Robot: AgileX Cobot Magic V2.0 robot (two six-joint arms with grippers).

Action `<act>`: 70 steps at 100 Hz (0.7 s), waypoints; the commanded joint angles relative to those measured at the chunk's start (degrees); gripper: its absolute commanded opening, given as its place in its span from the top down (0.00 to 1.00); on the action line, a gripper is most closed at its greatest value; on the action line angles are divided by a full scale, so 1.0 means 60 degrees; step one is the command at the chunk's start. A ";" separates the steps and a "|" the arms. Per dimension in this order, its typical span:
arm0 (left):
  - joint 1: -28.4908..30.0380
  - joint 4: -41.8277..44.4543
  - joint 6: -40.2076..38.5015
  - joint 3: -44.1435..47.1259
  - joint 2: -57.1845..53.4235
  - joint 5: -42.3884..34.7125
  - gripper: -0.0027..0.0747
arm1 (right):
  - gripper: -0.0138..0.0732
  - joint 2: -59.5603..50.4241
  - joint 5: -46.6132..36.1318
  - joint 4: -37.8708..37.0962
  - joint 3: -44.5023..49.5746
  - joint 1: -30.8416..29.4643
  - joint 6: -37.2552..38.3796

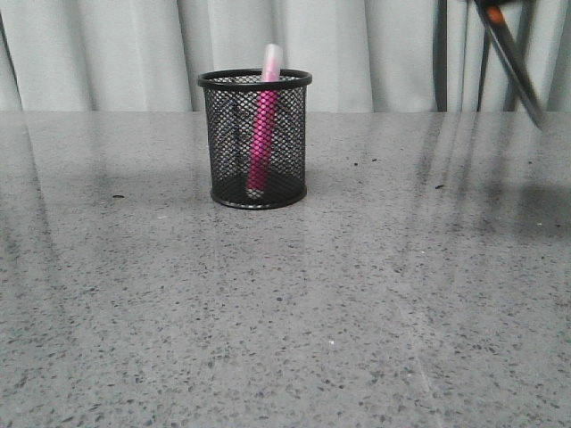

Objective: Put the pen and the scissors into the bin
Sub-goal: 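Close the right gripper and lift the scissors upright, then move the scissors over the mesh cup and lower blades in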

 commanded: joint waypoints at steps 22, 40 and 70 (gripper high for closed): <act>0.0044 0.0033 -0.0100 -0.0256 -0.0277 -0.0732 0.49 | 0.92 0.1339 -0.7483 -0.0324 -0.0186 0.0313 -0.0024; 0.0044 0.0033 -0.0100 -0.0256 -0.0277 -0.0732 0.49 | 0.93 0.2826 -1.0136 -0.0529 -0.0245 0.0313 -0.0024; 0.0044 0.0033 -0.0100 -0.0256 -0.0277 -0.0732 0.49 | 0.92 0.4297 -1.1210 -0.0529 -0.0245 0.0313 -0.0024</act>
